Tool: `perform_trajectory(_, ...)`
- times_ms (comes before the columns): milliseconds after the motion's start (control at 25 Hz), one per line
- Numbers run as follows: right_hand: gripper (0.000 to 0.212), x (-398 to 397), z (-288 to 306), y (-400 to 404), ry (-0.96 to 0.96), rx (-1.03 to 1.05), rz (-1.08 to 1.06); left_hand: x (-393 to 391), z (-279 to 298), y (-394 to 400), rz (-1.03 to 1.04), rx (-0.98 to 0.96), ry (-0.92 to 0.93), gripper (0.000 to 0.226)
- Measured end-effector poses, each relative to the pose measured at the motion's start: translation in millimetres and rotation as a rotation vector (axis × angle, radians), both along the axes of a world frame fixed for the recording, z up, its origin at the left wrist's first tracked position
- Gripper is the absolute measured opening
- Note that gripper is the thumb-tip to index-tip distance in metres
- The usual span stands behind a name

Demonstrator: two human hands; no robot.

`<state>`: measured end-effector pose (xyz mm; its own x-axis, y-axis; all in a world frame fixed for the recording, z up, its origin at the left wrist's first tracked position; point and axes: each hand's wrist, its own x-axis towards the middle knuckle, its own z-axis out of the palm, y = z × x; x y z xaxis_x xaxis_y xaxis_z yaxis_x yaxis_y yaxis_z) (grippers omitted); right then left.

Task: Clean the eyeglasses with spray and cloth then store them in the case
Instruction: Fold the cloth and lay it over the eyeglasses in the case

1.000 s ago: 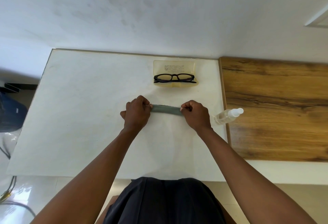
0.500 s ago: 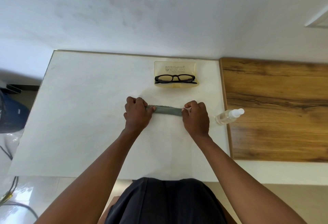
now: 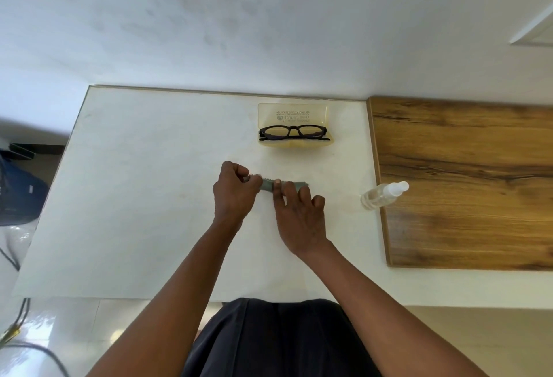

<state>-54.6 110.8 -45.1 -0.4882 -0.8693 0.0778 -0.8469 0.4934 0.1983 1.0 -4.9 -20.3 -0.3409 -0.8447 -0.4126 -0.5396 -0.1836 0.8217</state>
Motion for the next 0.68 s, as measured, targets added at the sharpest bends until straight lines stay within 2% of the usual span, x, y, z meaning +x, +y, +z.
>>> perform_trajectory(40,0.055,0,3,-2,-0.018,0.014,-0.016,-1,2,1,0.006,-0.017,0.010,0.021)
perform_trajectory(80,0.056,-2,3,-4,-0.118,0.010,-0.023,-2,4,3,-0.004,-0.047,0.010,0.024)
perform_trajectory(200,0.051,-17,8,-11,-0.769,-0.168,-0.175,-7,10,8,-0.054,-0.146,-0.018,0.032)
perform_trajectory(320,0.028,-35,22,-17,-1.316,-0.558,-0.539,-12,16,15,-0.097,-0.249,-0.083,0.036)
perform_trajectory(400,0.014,-40,31,-19,-1.640,-0.659,-0.686,-17,19,21,-0.134,-0.301,-0.104,0.038)
perform_trajectory(520,0.019,-45,36,-19,-1.866,-0.706,-0.709,-21,21,33,-0.178,-0.342,-0.092,0.043)
perform_trajectory(680,0.010,-47,33,-17,-1.966,-0.826,-0.753,-22,19,44,-0.255,-0.252,0.001,0.050)
